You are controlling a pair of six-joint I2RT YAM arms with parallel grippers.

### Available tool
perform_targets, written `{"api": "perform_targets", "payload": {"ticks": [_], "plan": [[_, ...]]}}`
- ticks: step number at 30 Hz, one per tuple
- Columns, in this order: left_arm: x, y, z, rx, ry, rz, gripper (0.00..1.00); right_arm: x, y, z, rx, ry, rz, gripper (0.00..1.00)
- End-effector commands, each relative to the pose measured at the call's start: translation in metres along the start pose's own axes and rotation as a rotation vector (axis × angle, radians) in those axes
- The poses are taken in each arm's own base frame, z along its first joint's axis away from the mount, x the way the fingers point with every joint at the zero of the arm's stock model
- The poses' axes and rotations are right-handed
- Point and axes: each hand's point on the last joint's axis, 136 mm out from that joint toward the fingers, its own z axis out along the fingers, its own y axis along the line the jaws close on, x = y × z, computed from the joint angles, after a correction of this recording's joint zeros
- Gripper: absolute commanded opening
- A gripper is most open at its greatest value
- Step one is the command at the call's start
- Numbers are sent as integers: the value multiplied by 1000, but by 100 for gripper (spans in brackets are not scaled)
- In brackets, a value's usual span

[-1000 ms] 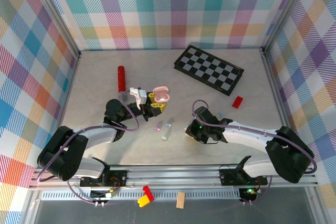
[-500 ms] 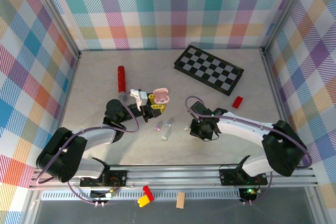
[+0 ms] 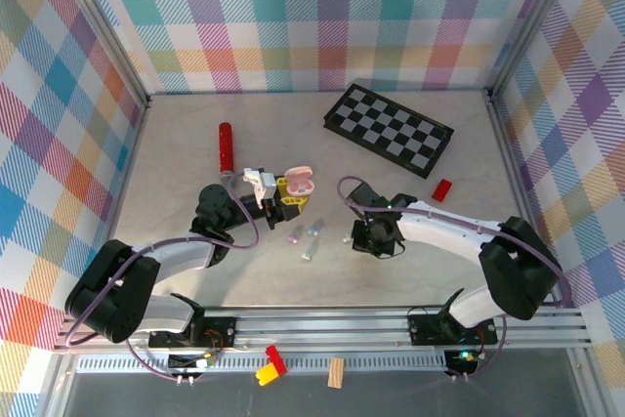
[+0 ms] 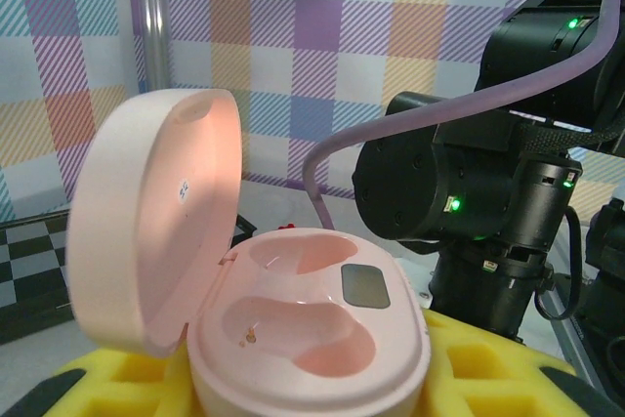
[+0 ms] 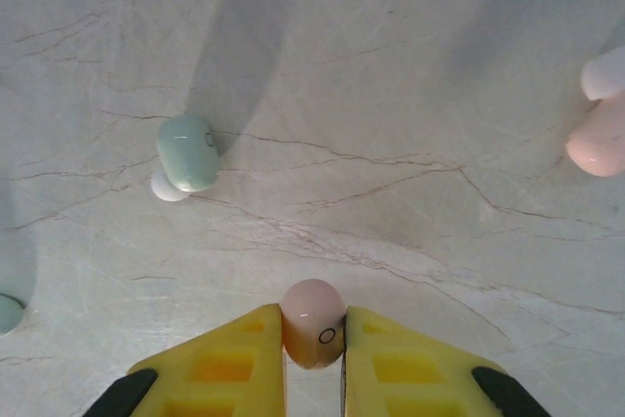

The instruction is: Insert the wireless bluetooth earbuds into the charging case

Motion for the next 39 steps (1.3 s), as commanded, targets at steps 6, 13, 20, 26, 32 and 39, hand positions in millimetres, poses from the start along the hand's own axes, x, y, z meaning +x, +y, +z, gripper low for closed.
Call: {"api": "perform_targets", "payload": {"ticks": [6,13,20,26,32,39], "plan": [[-1,5,-1,-17,7,35,37,0,16,0,-68,48,-85,18],[10,15,2,-54,52,51,37,-9,33,-40,-152,-23,-117,18],[20,25,13,-77,88,72,37,-24,62,-96,-264,-103,-151,19],[24,28,24,-85,94,103,38,-37,96,-140,-384,-148,-202,19],[27,27,33,-73,96,115,37,-53,125,-172,-506,-174,-228,19],[26,21,43,-54,97,132,37,-64,146,-176,-528,-150,-270,19]]}}
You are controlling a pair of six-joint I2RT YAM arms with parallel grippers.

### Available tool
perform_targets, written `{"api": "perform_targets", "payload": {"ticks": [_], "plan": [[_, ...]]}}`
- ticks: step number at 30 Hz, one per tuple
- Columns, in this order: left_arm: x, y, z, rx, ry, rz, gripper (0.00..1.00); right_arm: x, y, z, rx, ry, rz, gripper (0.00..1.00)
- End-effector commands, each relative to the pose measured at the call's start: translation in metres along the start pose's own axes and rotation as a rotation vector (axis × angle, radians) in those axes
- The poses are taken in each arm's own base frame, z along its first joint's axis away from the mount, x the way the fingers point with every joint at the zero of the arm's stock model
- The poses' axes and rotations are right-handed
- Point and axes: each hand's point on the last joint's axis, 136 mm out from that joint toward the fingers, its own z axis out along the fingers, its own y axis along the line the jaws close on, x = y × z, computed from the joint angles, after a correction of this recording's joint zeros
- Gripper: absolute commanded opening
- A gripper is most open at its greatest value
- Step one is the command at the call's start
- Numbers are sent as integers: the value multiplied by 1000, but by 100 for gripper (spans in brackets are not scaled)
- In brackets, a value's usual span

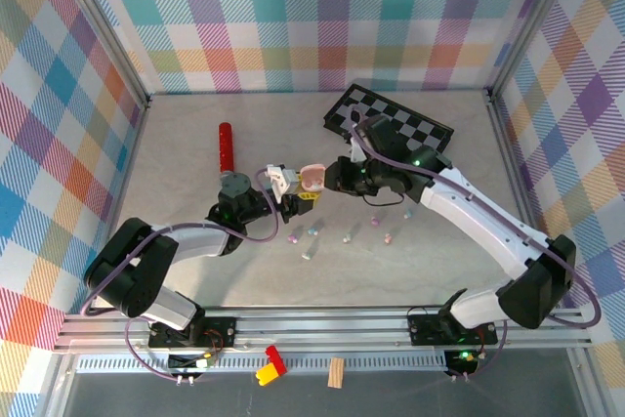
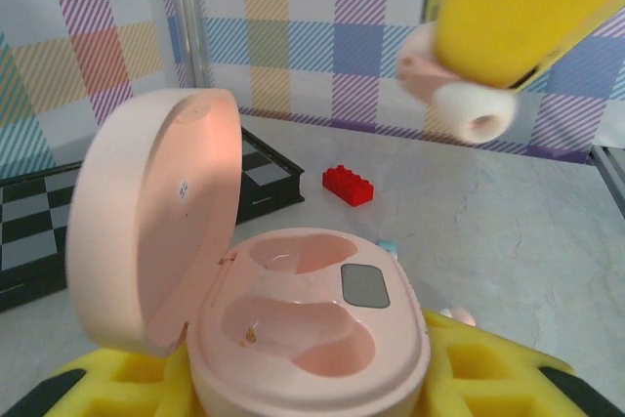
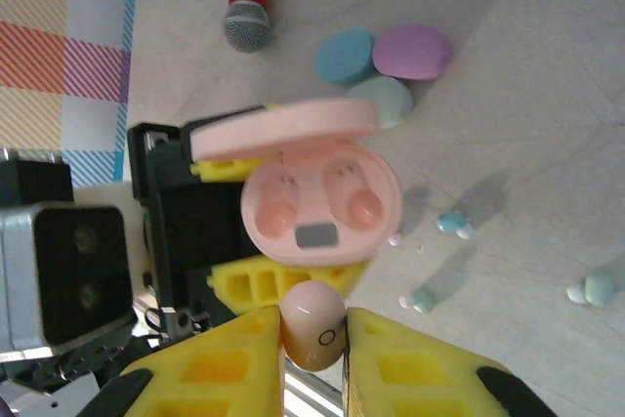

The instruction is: Insert the wireless bluetooth earbuds into the charging case

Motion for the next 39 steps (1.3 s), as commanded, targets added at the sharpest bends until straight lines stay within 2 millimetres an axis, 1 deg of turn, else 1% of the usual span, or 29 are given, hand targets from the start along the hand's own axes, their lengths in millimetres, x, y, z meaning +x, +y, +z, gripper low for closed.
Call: {"api": "perform_targets", "payload": {"ticks": [1,6,10,23,32,39], "plan": [[-15,-1,7,8,-40,66,37,1,7,5,-18,46,-30,19],[-17,-7,11,39,-25,91,37,-1,8,16,-24,67,-30,20],[-15,-9,11,49,-4,104,37,-1,7,18,-22,70,-26,20],[-21,-16,10,81,-20,113,37,4,-2,35,5,110,-1,20],[-23,-17,10,89,-30,118,37,6,-1,43,-17,120,31,21],[-29,-18,10,92,-41,120,37,10,-11,46,21,139,35,28]]}}
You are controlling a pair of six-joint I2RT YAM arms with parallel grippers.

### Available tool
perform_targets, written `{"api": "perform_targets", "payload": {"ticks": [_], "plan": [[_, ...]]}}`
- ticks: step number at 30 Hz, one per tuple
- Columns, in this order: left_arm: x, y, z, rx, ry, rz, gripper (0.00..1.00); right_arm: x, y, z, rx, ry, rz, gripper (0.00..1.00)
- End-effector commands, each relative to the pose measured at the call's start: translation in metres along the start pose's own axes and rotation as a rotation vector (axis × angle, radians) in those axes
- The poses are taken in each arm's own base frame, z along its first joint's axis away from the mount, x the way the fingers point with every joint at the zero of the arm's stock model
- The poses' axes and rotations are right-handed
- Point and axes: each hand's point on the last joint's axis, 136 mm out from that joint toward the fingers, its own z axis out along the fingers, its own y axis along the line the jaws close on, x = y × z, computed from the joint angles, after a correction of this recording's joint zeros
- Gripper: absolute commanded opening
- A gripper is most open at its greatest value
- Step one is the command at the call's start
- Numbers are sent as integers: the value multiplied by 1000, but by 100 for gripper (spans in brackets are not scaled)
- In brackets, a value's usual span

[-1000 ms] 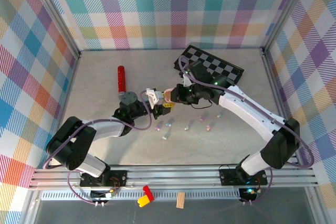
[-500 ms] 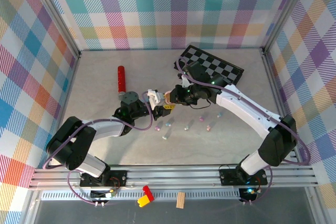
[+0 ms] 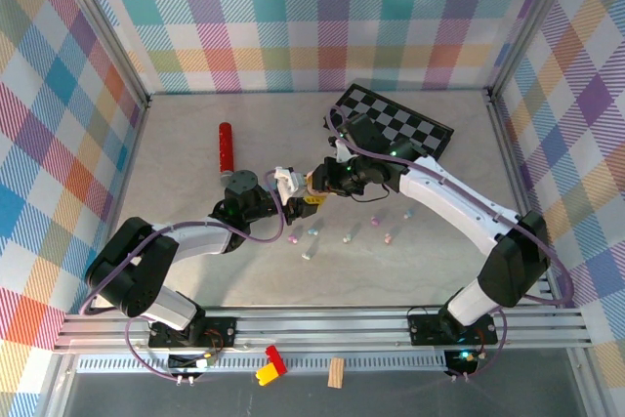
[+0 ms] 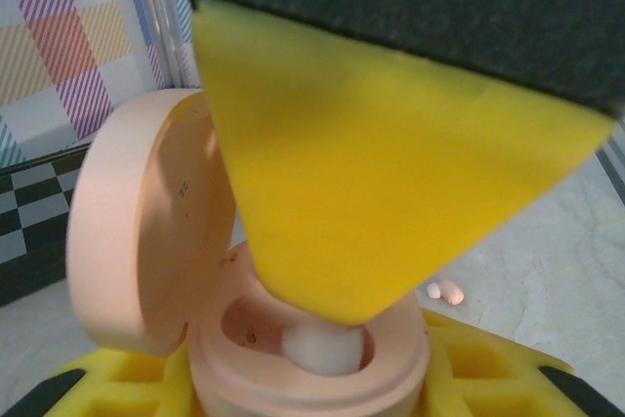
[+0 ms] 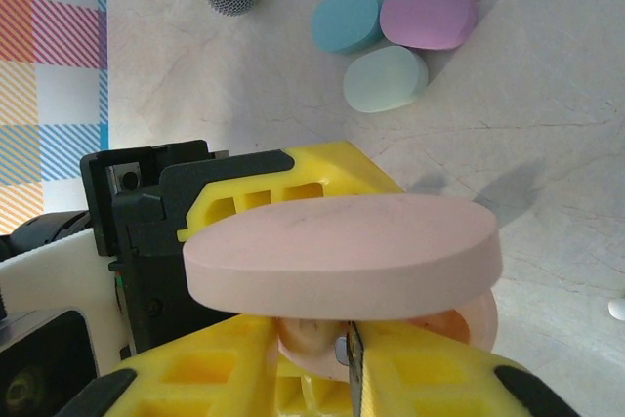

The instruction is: Insert the wireless bluetooth earbuds into the charging case

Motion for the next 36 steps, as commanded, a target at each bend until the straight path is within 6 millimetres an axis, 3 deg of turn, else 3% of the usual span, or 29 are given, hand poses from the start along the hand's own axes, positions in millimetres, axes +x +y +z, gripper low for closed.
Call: {"api": "perform_targets", "payload": {"ticks": [1,9,13,16,18,22,29,32,36], "plan": [[-38,-6,0,37,-98,85,37,3,-5,4,20,21,9,29],[-39,-6,-1,29,-103,84,37,-1,3,-9,-5,-23,-13,37],[-38,-2,-4,11,-115,73,37,-3,2,-30,-10,-105,-38,42],[-38,3,-8,-2,-134,55,37,2,-10,-47,16,-168,-41,43],[-39,6,-11,-9,-146,45,37,7,-26,-56,41,-203,-3,43],[-35,7,-15,-18,-139,34,37,20,-80,-67,73,-253,163,44],[-39,0,-23,-20,-127,25,37,45,-181,-58,142,-288,444,47],[-43,-3,-27,-20,-126,24,37,54,-209,-41,138,-265,500,48],[-49,-6,-31,-16,-133,23,37,53,-223,-27,159,-207,488,50]]}}
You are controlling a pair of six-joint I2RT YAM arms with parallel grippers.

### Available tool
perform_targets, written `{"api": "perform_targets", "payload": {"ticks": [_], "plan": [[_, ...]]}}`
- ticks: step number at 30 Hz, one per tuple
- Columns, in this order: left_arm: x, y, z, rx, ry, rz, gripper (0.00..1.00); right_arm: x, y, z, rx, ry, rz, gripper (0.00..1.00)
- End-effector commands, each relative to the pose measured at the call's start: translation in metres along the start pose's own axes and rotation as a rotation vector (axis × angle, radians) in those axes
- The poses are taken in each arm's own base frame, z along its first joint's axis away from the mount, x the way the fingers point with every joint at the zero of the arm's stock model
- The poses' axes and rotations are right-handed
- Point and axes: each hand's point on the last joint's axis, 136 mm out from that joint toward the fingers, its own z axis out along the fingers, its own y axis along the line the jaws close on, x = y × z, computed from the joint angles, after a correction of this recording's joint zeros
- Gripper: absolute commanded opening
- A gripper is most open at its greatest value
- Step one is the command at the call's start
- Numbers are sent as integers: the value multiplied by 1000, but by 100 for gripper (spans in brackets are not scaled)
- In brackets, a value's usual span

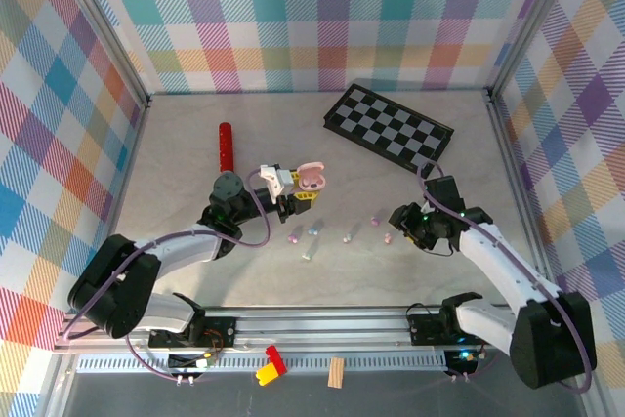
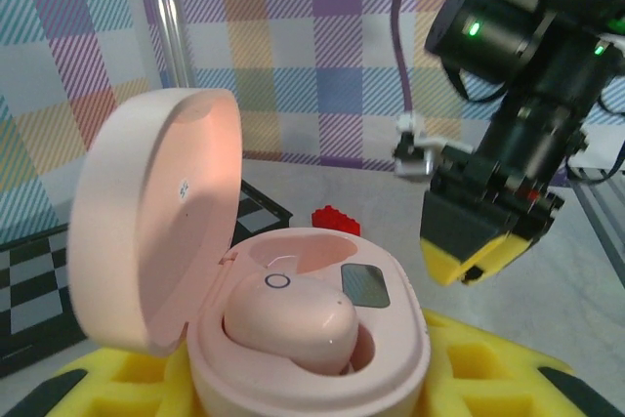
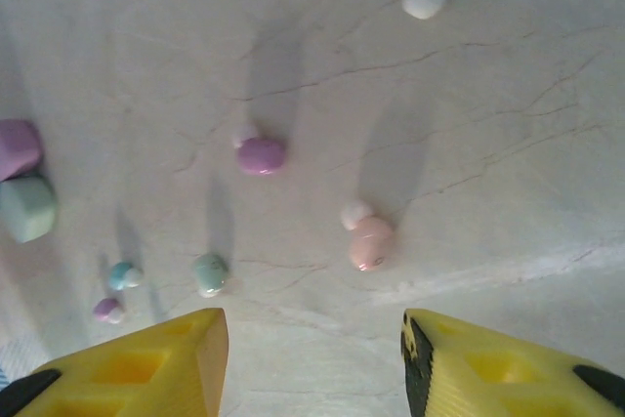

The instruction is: Insert the wireless bluetooth earbuds into the charging case

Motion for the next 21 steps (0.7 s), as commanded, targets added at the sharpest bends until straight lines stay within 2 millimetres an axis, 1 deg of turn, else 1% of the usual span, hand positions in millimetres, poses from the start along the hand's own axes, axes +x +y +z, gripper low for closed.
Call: {"api": "perform_targets", "payload": {"ticks": [1,5,11,13,17,19,21], "plan": [[-8,-6,-6,23,-13,-1,37,-11,20,7,-69,11,-64,50],[-17,-11,-8,37,-26,3,37,-18,24,20,-58,38,-91,50],[-19,-12,-8,47,-33,-13,37,-23,29,42,-44,107,-124,50],[-20,-13,-8,49,-38,-20,37,-24,24,48,-23,115,-131,50],[-23,-13,-9,47,-50,-20,37,-21,8,61,35,139,-136,51],[-24,-12,-9,44,-56,-21,37,-17,4,66,38,161,-129,51],[-26,-12,-9,41,-68,-22,37,-11,4,66,27,177,-128,50]]}}
